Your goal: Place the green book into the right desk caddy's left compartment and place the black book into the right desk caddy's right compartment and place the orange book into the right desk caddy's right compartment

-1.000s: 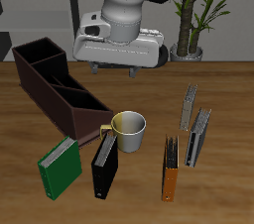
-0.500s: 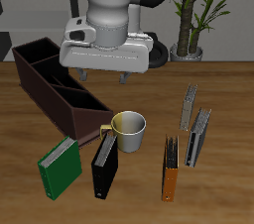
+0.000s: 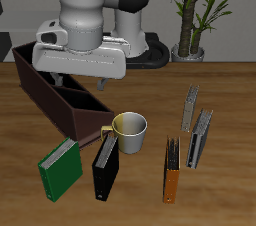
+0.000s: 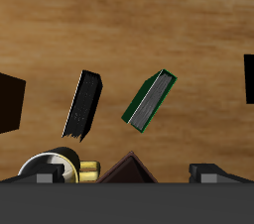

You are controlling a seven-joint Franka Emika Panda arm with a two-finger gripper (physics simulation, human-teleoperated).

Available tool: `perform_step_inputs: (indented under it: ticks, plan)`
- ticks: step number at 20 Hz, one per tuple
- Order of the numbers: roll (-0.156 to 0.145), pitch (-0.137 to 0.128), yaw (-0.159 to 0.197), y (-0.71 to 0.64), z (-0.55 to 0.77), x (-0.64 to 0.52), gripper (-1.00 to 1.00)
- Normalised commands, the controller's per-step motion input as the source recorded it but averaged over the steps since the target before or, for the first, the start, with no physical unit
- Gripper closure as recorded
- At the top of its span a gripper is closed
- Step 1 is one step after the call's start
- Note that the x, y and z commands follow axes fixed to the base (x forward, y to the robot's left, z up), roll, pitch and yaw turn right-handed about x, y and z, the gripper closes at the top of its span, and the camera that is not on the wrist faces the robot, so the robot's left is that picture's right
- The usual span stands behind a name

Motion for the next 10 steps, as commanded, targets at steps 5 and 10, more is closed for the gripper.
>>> perform_step_inputs:
  ticks: [5,10]
  plan:
    - [-0.002,0.008,-0.022,-0.51,-0.07,0.25,-1.0]
    - [-0.006,-0.003,-0.039,-0.41,-0.08,0.16,-1.0]
